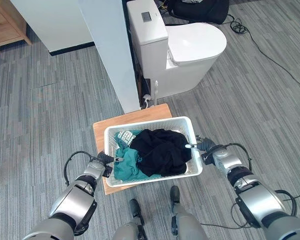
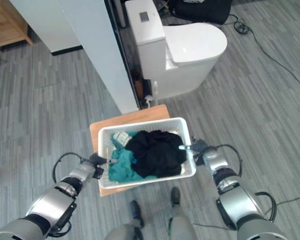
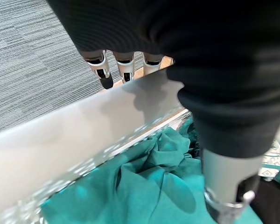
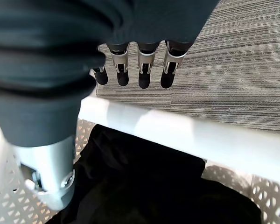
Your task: Grab the laundry basket,head to the washer,open it,put in the laundry and shut it.
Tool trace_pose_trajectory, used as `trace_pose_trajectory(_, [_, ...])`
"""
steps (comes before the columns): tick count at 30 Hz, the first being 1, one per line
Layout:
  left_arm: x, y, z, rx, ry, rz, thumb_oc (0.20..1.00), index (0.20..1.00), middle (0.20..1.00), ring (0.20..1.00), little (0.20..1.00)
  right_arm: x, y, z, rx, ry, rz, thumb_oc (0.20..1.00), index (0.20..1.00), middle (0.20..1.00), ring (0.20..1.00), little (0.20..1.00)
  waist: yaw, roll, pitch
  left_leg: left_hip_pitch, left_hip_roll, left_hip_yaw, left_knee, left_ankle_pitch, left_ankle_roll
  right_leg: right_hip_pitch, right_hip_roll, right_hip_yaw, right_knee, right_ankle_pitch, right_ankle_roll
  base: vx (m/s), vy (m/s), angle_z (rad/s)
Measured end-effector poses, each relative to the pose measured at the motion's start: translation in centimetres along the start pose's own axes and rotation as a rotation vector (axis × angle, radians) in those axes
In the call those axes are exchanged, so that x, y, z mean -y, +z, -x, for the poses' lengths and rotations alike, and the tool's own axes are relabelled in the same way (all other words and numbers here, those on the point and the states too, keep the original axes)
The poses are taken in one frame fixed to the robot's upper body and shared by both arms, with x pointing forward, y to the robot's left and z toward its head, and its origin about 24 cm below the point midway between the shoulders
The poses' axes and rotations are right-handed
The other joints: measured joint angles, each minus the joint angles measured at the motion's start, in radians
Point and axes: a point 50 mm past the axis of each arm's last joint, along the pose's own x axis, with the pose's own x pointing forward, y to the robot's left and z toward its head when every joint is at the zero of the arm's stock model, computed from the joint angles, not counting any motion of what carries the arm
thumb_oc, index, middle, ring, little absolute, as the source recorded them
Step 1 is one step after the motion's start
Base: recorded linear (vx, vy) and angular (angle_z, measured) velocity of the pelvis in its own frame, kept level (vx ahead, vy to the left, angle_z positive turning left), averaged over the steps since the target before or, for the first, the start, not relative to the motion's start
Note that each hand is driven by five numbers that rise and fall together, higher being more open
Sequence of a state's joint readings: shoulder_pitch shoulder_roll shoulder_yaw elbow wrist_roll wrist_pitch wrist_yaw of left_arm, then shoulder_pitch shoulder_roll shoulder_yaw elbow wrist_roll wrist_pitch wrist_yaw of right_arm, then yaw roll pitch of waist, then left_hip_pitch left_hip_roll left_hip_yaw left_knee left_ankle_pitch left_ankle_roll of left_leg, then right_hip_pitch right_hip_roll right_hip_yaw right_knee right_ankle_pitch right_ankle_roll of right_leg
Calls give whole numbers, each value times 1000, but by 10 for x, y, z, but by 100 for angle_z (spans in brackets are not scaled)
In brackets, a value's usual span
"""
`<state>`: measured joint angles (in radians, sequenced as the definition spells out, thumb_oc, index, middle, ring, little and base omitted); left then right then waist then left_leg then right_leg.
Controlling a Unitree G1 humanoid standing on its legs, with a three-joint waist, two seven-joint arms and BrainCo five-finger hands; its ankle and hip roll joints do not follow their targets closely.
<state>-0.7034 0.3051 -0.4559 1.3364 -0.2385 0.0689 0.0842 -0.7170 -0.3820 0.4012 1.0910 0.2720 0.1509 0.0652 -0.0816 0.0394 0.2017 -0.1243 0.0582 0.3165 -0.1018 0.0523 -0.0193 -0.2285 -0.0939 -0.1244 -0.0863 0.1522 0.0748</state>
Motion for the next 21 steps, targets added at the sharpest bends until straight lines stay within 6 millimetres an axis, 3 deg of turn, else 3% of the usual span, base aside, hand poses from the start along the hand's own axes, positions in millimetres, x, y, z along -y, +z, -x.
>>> trace_pose_trajectory(5, [8, 1, 0, 1, -22, 4, 1000, 1000, 1000, 1000, 1000, -4, -13, -1, -59, 6, -40, 1000, 1000, 1000, 1000, 1000, 14, 0, 0, 0, -1, -3, 0, 0, 0, 1, -2, -4, 0, 0, 0, 3, 4, 1])
trace_pose_trajectory(7, [15, 2, 1, -2, -37, 37, 1000, 1000, 1000, 1000, 1000, -6, -21, -2, -78, 3, -172, 1000, 1000, 1000, 1000, 1000, 15, 3, 0, -2, -3, -12, 0, 0, 0, 5, -5, -15, 0, -1, 0, -6, 4, 9])
trace_pose_trajectory(11, [21, 6, 1, 11, -54, 27, 1000, 1000, 1000, 1000, 1000, -9, -27, -1, -93, 8, -230, 1000, 1000, 1000, 1000, 1000, 15, 7, 2, -20, -7, -28, 0, 5, 5, -6, -10, -26, 0, -1, 1, -14, 5, 11])
trace_pose_trajectory(12, [22, 7, 1, 17, -56, 14, 1000, 1000, 1000, 1000, 1000, -7, -26, -1, -90, 5, -231, 799, 799, 799, 799, 799, 16, 7, 2, -27, -9, -29, 0, 6, 6, -12, -12, -26, 0, -1, 0, -10, 2, 7])
trace_pose_trajectory(13, [22, 7, 1, 16, -56, 14, 1000, 1000, 1000, 1000, 1000, -6, -26, -1, -87, 3, -231, 799, 799, 799, 799, 799, 16, 8, 2, -29, -9, -30, 0, 6, 7, -14, -12, -26, 0, 0, 0, 0, 0, 0])
trace_pose_trajectory(17, [25, 10, 2, 30, -66, 19, 1000, 1000, 1000, 1000, 1000, 0, -23, -1, -73, -25, -226, 278, 278, 278, 278, 278, 16, 18, 7, -34, -12, -33, 0, 8, 8, -18, -14, -28, 0, 0, 0, -2, 2, 2])
trace_pose_trajectory(20, [27, 11, 2, 40, -69, 24, 1000, 1000, 1000, 1000, 1000, 9, -22, 2, -37, -82, -205, 269, 269, 269, 269, 269, 19, 27, 12, -34, -12, -34, 0, 8, 9, -17, -15, -29, 0, 0, -1, 0, 0, 0])
trace_pose_trajectory(21, [29, 13, 2, 50, -73, 26, 1000, 1000, 1000, 1000, 1000, 9, -22, 3, -28, -98, -191, 304, 304, 304, 304, 304, 21, 28, 12, -34, -12, -34, 0, 8, 9, -16, -15, -29, 0, 0, -1, 0, 0, 0])
